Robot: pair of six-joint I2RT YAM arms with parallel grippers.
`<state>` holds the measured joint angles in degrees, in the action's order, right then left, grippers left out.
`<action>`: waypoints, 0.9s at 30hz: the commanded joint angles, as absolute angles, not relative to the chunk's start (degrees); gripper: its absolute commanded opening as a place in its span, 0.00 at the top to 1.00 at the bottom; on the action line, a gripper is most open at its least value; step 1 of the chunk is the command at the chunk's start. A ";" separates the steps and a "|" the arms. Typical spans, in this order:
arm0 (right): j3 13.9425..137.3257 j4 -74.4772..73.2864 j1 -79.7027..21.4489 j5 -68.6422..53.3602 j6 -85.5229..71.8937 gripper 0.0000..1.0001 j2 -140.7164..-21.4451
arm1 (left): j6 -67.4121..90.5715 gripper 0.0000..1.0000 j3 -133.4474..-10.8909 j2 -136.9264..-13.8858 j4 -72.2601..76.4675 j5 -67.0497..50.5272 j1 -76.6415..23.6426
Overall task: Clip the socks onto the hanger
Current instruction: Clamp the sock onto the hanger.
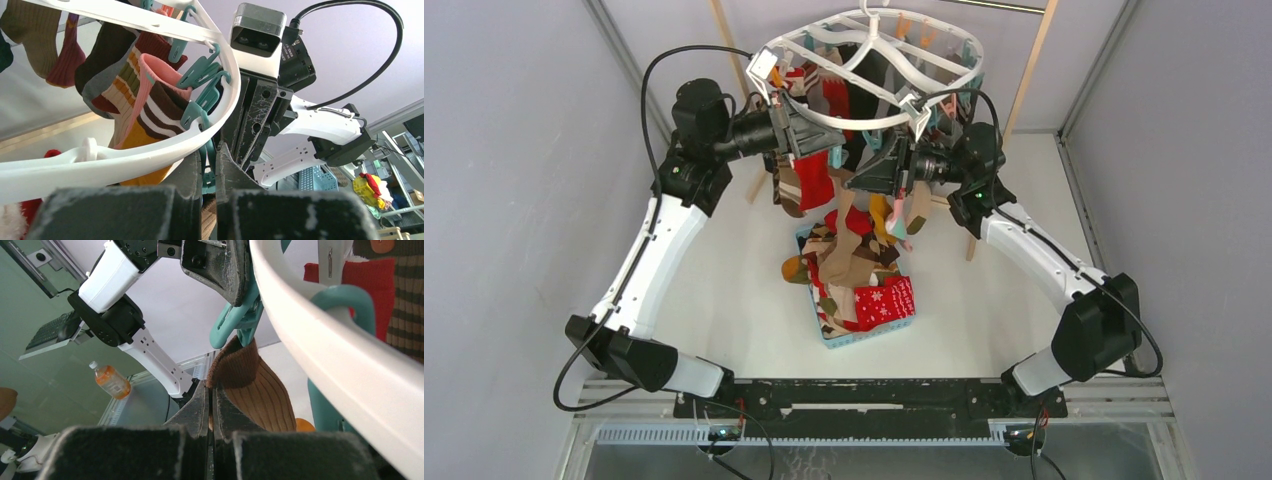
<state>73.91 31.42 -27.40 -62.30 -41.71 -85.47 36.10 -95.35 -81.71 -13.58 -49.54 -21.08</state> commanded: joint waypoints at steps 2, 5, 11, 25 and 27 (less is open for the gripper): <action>78.24 33.92 -27.58 -60.31 -43.31 1.00 -86.66 | 36.30 1.00 -94.36 -80.60 -15.21 -59.25 -22.98; 78.28 34.48 -27.85 -58.54 -43.30 1.00 -86.75 | 36.30 1.00 -94.07 -80.62 -15.20 -59.35 -22.94; 77.50 33.16 -28.70 -51.94 -40.34 1.00 -85.19 | 36.43 1.00 -93.96 -80.51 -14.83 -59.34 -22.96; 70.16 34.35 -29.88 -39.73 -37.26 1.00 -78.06 | 37.03 1.00 -93.04 -80.12 -13.67 -59.44 -22.95; 69.74 34.30 -30.18 -38.56 -36.86 1.00 -77.65 | 37.15 1.00 -92.99 -80.01 -13.38 -59.41 -22.98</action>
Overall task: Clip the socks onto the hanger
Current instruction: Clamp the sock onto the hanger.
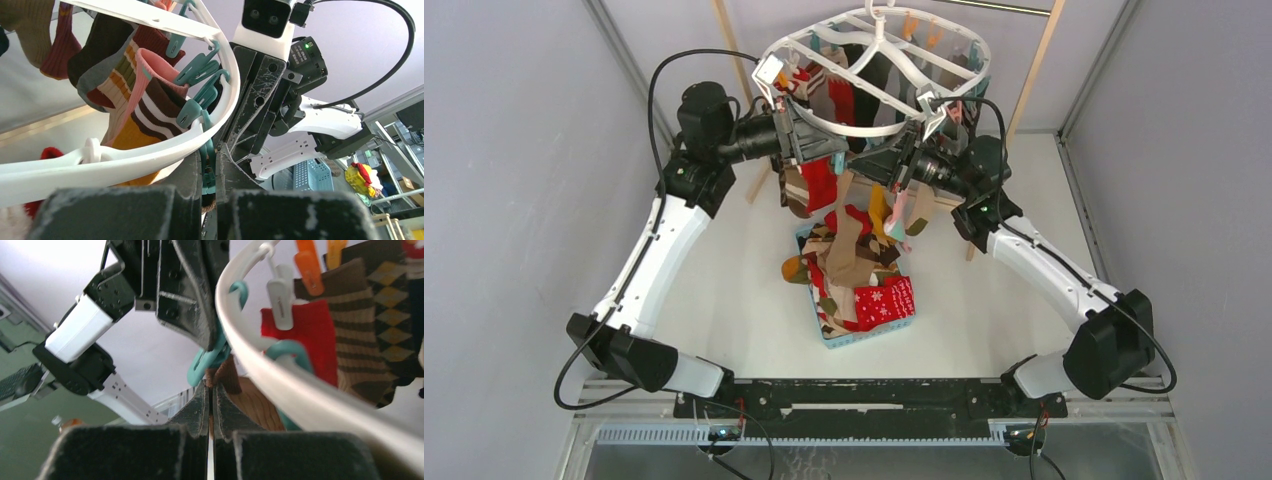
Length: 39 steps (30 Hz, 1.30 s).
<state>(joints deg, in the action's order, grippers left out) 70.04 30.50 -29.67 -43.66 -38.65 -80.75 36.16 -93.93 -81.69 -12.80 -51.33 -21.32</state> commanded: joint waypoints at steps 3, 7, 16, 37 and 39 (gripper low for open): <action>69.74 35.63 -30.41 -39.24 -37.44 1.00 -78.18 | 37.40 1.00 -92.99 -79.91 -13.17 -59.33 -22.96; 69.75 35.18 -30.51 -40.06 -37.39 1.00 -78.32 | 37.44 1.00 -92.90 -79.75 -13.10 -59.26 -22.98; 69.81 35.63 -30.06 -40.33 -37.43 1.00 -77.39 | 37.16 0.61 -92.54 -79.18 -13.10 -56.58 -22.96; 65.82 26.61 -29.42 -30.10 -31.40 0.76 -69.40 | 28.29 0.00 -92.37 -73.51 -25.47 -52.78 -18.55; 64.90 23.87 -29.36 -27.95 -30.09 0.68 -67.46 | 25.54 0.00 -92.37 -72.72 -28.80 -52.82 -16.89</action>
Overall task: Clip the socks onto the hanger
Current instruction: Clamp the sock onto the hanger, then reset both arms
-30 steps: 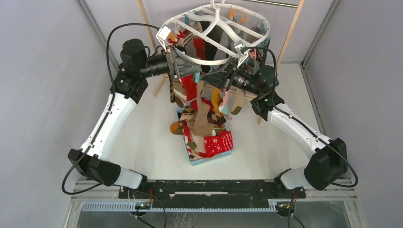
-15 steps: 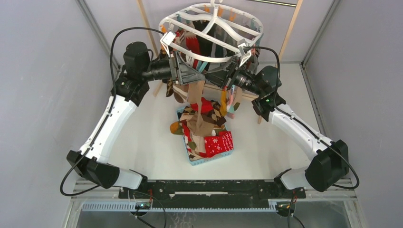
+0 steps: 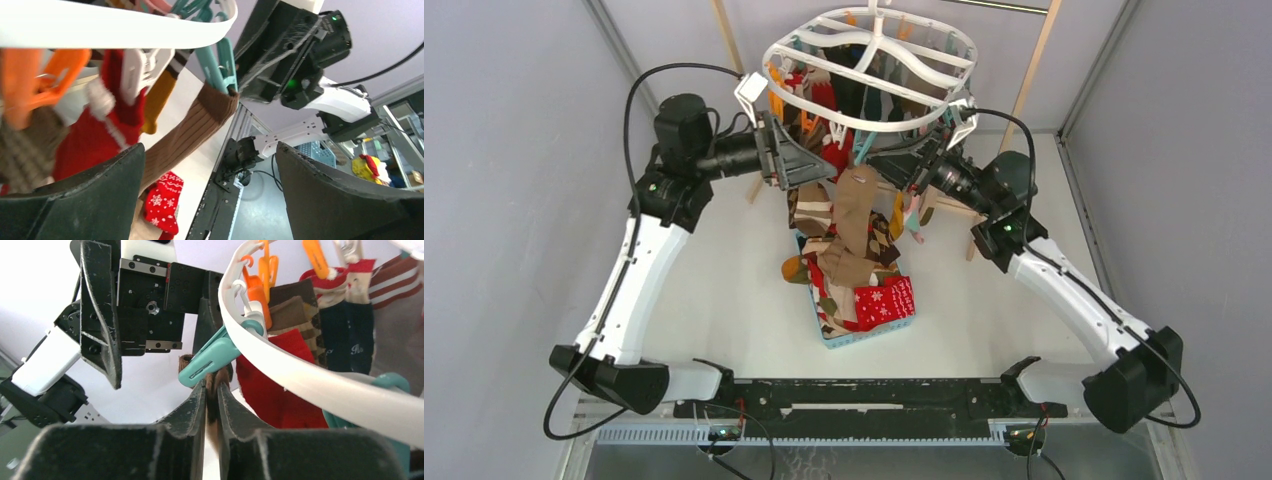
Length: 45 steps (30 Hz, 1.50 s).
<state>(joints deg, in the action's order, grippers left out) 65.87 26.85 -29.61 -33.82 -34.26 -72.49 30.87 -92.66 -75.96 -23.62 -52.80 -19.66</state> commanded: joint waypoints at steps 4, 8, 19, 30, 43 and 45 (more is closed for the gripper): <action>63.83 16.33 -29.46 -22.88 -27.23 0.13 -63.69 | 17.01 0.00 -92.29 -70.77 -37.95 -51.21 -13.63; 62.46 9.50 -29.54 -18.96 -24.62 0.00 -59.32 | 7.11 0.00 -91.93 -68.92 -47.82 -47.56 -9.59; 55.55 -17.33 -29.67 -0.13 -16.92 0.00 -41.39 | -8.67 0.00 -72.83 -61.37 -41.81 -23.54 6.64; 22.68 4.59 -19.18 42.45 -7.66 0.00 -34.26 | -0.47 0.00 -36.82 -58.73 2.41 -11.29 10.09; 9.66 40.15 -0.64 24.16 -11.04 0.00 -51.27 | 3.07 0.00 -10.70 -66.99 57.47 -5.97 9.98; 9.19 44.63 1.50 20.29 -10.67 0.00 -55.77 | 3.64 0.00 -8.62 -69.06 63.80 -4.98 9.85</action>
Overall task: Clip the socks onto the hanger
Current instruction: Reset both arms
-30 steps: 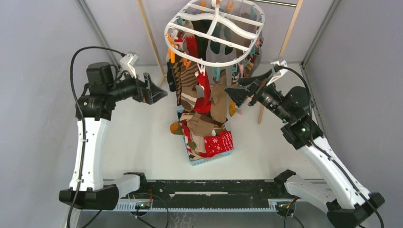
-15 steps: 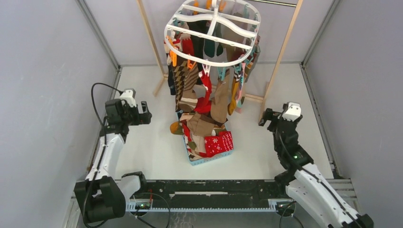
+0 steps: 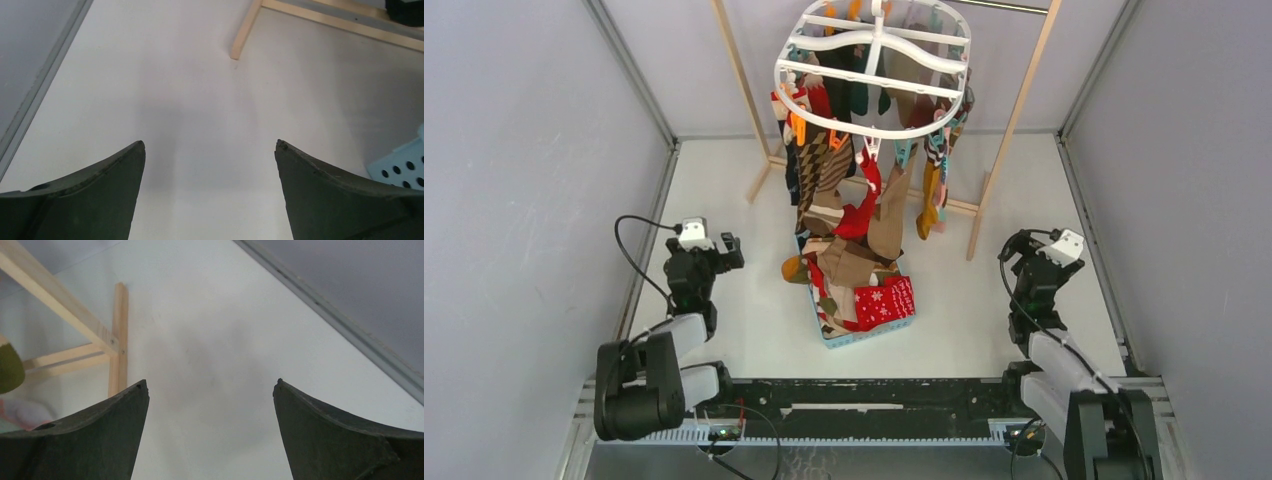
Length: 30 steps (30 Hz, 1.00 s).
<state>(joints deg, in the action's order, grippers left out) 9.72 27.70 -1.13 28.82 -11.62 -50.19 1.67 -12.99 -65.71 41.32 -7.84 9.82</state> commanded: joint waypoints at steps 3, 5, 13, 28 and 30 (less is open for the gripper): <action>8.56 52.84 1.89 15.12 -9.33 0.00 -62.22 | 2.92 0.00 -5.75 -70.14 67.01 -1.63 8.72; 7.26 58.55 1.26 12.82 -7.74 0.00 -67.25 | 3.97 0.00 -2.94 -73.42 78.48 -1.14 8.63; 12.55 59.91 -2.76 8.20 -1.24 0.00 -78.02 | 1.63 0.00 -10.84 -72.17 61.01 7.45 4.61; 14.59 54.40 -0.50 4.22 -3.58 0.00 -77.47 | 1.42 0.00 -11.03 -72.23 60.70 7.97 4.21; 14.60 54.39 -0.53 4.22 -3.57 0.00 -77.44 | 1.03 0.00 -11.33 -72.33 60.30 9.15 3.54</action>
